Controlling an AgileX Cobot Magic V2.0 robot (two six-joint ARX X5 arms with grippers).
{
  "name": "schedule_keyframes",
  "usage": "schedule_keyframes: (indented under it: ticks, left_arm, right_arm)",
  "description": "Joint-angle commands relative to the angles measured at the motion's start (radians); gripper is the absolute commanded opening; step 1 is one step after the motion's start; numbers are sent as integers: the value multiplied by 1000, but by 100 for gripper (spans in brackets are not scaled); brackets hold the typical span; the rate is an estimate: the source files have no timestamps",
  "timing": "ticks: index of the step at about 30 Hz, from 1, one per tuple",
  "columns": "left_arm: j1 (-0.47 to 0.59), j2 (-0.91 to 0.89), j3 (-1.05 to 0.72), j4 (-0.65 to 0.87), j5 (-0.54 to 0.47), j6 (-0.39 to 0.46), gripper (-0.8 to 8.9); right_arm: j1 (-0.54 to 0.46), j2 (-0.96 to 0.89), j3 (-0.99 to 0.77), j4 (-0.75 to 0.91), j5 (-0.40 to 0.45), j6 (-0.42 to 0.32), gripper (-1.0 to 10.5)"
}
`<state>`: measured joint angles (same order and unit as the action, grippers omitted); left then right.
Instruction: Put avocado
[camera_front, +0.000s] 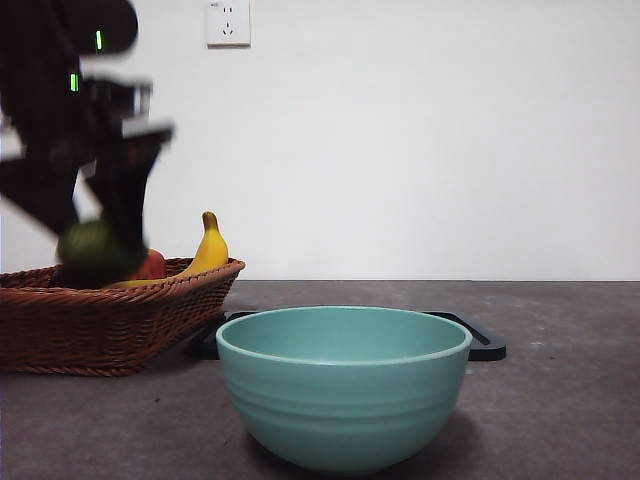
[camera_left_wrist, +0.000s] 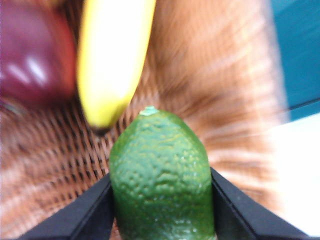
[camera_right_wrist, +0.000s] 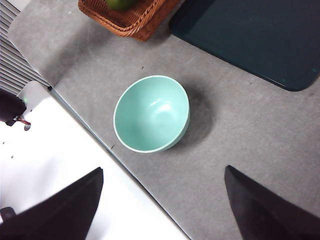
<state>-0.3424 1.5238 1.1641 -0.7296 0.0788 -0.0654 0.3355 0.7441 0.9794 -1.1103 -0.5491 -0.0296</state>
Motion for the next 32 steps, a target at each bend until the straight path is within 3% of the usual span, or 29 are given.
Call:
schedule_keyframes:
  ticks: [1,8,20,25,32]
  left_arm:
    - [-18,-60,55,-31,50,0,181]
    - [-123,-215,70,-123,241,-6,181]
    - [-457,-119,69,-113,235,-6,181]
    - [-535,-6,69,-81,222,6,181]
    - [-603,173,69,1,108,29,181]
  right_arm:
    - [6,6,18,10,0,3,388]
    - [5,6,18,11,0,3,388]
    - [5,6,18,11,0,3,388]
    - [5,6,18,10,1,4,388]
    - [5,6,18,10,0,4,389]
